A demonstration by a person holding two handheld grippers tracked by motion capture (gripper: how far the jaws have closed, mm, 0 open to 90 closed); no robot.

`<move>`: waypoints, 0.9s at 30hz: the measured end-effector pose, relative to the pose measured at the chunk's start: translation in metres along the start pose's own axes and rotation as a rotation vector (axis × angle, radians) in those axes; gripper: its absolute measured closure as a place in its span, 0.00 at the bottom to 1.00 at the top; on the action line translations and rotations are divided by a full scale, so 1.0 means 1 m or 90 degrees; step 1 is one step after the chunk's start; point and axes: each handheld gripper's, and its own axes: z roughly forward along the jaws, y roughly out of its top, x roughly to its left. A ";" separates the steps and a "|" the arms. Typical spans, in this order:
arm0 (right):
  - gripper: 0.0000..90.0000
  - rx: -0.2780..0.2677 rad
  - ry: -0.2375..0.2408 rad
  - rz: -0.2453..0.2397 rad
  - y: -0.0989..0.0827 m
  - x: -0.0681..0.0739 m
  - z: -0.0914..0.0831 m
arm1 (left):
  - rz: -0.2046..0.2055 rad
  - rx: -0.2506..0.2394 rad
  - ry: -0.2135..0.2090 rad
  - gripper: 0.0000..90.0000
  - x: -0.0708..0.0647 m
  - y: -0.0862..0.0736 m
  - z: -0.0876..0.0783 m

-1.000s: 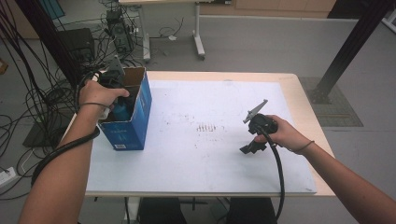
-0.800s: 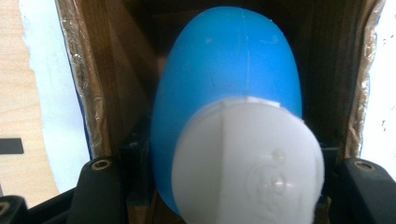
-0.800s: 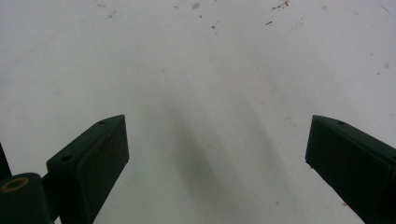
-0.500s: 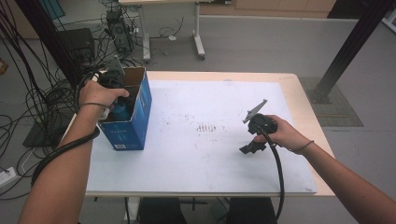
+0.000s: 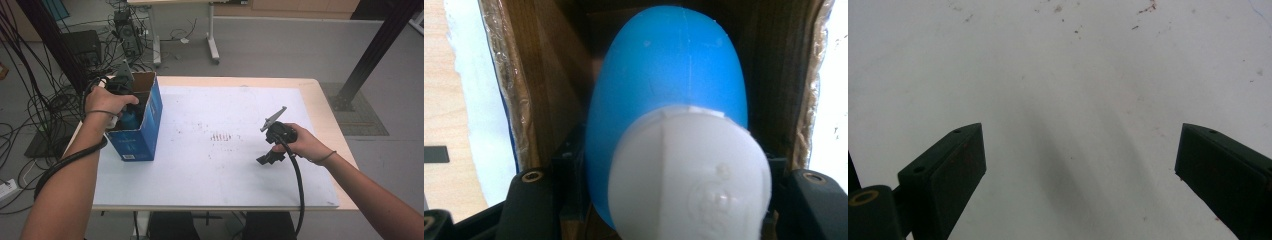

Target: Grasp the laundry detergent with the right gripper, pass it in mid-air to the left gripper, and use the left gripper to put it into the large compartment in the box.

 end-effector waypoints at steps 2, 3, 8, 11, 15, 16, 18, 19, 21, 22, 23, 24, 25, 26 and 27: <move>0.06 0.001 0.000 0.000 0.000 0.000 0.000 | -0.001 0.001 -0.001 0.42 0.000 0.000 0.000; 0.06 -0.001 0.000 -0.002 0.000 0.000 0.000 | -0.002 0.000 -0.001 0.42 0.000 0.000 0.000; 0.06 0.000 0.000 -0.003 0.002 0.001 0.000 | 0.000 0.001 -0.001 0.42 0.000 -0.001 0.000; 0.06 -0.001 0.000 -0.005 0.003 0.001 0.000 | 0.001 0.001 -0.001 0.42 0.000 -0.001 0.000; 0.06 0.000 0.000 -0.003 0.003 0.001 0.000 | 0.000 0.001 -0.001 0.42 0.000 -0.001 0.000; 0.06 -0.001 0.001 -0.002 0.004 0.001 0.001 | 0.000 0.001 -0.001 0.42 0.000 -0.001 0.000; 0.06 0.001 0.003 -0.002 0.004 0.001 0.001 | 0.003 0.001 0.000 0.41 0.000 -0.001 0.000; 0.06 0.000 0.003 -0.005 0.004 0.001 0.002 | 0.004 0.001 -0.002 0.41 0.000 -0.002 0.000; 0.07 -0.001 0.002 -0.005 0.004 0.001 0.002 | 0.008 0.002 -0.003 0.41 0.001 -0.002 0.000; 0.07 -0.001 0.003 -0.005 0.004 0.001 0.002 | 0.009 0.004 -0.003 0.41 0.001 -0.002 0.000; 0.07 -0.002 0.003 -0.005 0.004 0.001 0.002 | 0.010 0.003 -0.003 0.41 0.001 -0.002 0.000; 0.06 -0.001 0.002 -0.005 0.004 0.001 0.002 | 0.010 0.003 -0.004 0.41 0.001 -0.002 0.000; 0.06 -0.001 0.002 -0.006 0.004 0.001 0.002 | 0.010 0.003 -0.004 0.41 0.001 -0.002 0.000; 0.07 0.000 0.002 -0.005 0.004 0.001 0.002 | 0.013 0.004 -0.002 0.41 0.001 -0.002 0.000; 0.07 0.000 0.002 -0.005 0.005 0.001 0.002 | 0.013 0.006 -0.001 0.41 0.000 -0.002 0.000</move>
